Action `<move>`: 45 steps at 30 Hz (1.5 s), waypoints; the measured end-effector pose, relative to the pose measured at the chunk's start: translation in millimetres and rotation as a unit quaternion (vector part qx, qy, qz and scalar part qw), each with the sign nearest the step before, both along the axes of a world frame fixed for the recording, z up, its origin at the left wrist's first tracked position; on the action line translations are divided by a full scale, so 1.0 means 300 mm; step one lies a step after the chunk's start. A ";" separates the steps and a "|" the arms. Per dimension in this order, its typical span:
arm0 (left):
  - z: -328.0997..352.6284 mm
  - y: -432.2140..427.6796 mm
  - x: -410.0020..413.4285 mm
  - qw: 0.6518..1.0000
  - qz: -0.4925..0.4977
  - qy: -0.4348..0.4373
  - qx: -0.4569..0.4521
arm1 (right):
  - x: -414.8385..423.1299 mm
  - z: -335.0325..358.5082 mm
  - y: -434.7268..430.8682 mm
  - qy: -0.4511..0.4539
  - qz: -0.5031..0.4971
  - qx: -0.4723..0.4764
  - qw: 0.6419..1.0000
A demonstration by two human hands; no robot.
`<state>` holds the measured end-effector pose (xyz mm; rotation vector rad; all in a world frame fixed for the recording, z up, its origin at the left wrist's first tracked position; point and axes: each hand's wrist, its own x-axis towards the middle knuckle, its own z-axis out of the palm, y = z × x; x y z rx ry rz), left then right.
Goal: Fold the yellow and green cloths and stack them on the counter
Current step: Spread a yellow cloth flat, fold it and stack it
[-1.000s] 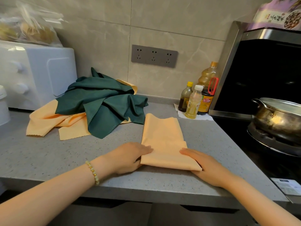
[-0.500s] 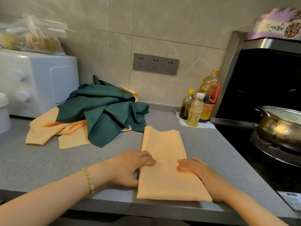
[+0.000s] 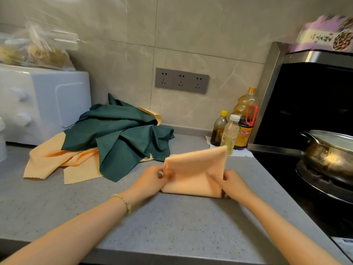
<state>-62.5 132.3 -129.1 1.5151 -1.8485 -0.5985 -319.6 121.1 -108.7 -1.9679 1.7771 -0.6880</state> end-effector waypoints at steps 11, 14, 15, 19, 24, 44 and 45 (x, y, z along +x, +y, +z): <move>-0.019 -0.068 -0.053 0.994 0.083 0.016 0.063 | 0.058 -0.046 -0.111 -0.050 -0.119 0.036 0.991; -0.033 -0.067 -0.066 0.993 0.094 0.038 0.061 | 0.059 -0.038 -0.106 -0.133 -0.119 0.063 0.982; -0.036 -0.064 -0.070 0.993 0.096 0.037 0.062 | 0.057 -0.034 -0.102 -0.161 -0.119 0.076 0.977; -0.035 -0.064 -0.085 0.992 0.103 0.023 0.071 | 0.045 -0.034 -0.105 -0.210 -0.127 0.110 0.963; -0.013 -0.057 -0.074 0.985 0.145 -0.022 0.089 | 0.046 -0.043 -0.107 -0.206 -0.152 0.093 0.962; 0.002 -0.094 -0.048 0.985 0.132 -0.091 0.060 | 0.031 -0.102 -0.121 -0.211 -0.156 0.016 0.965; 0.005 -0.094 -0.045 0.985 0.124 -0.095 0.072 | 0.029 -0.099 -0.119 -0.215 -0.154 0.018 0.964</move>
